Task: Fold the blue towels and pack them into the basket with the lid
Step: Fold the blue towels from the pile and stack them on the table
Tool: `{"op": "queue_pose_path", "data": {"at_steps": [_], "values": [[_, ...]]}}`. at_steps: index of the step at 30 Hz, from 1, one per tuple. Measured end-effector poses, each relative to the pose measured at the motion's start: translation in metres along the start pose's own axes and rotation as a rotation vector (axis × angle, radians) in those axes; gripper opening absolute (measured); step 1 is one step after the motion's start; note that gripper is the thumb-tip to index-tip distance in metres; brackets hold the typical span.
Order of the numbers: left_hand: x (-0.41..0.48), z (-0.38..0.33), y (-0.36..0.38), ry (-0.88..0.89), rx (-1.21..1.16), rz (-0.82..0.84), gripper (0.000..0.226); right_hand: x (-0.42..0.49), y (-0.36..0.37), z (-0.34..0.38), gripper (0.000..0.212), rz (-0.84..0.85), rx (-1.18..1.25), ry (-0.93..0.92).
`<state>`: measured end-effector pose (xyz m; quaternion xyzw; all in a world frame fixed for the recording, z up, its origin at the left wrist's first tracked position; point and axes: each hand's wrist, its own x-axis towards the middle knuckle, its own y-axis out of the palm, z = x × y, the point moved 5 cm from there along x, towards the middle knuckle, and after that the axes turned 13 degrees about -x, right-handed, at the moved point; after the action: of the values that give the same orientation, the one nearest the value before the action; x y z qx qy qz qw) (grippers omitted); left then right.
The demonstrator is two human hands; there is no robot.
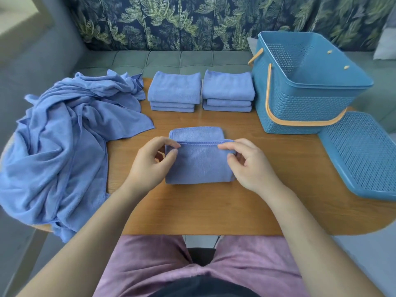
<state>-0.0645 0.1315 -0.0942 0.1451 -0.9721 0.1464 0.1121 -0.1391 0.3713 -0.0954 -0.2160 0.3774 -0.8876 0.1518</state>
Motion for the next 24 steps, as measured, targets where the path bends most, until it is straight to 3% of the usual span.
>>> {"op": "queue_pose_path", "data": {"at_steps": [11,18,20,24], "values": [[0.073,0.051,0.009,-0.067,0.114,-0.034,0.026,0.075,0.048,-0.031,0.051,0.174,-0.196,0.094],[0.091,0.08,0.015,-0.137,0.251,-0.036,0.019,0.087,0.058,-0.042,0.051,0.257,-0.324,0.124],[0.088,0.073,0.016,-0.085,0.361,-0.063,0.018,0.086,0.057,-0.039,0.053,0.26,-0.383,0.127],[0.074,0.048,0.039,0.022,0.614,0.103,0.041,0.076,0.054,-0.017,0.059,0.192,-0.552,0.112]]}}
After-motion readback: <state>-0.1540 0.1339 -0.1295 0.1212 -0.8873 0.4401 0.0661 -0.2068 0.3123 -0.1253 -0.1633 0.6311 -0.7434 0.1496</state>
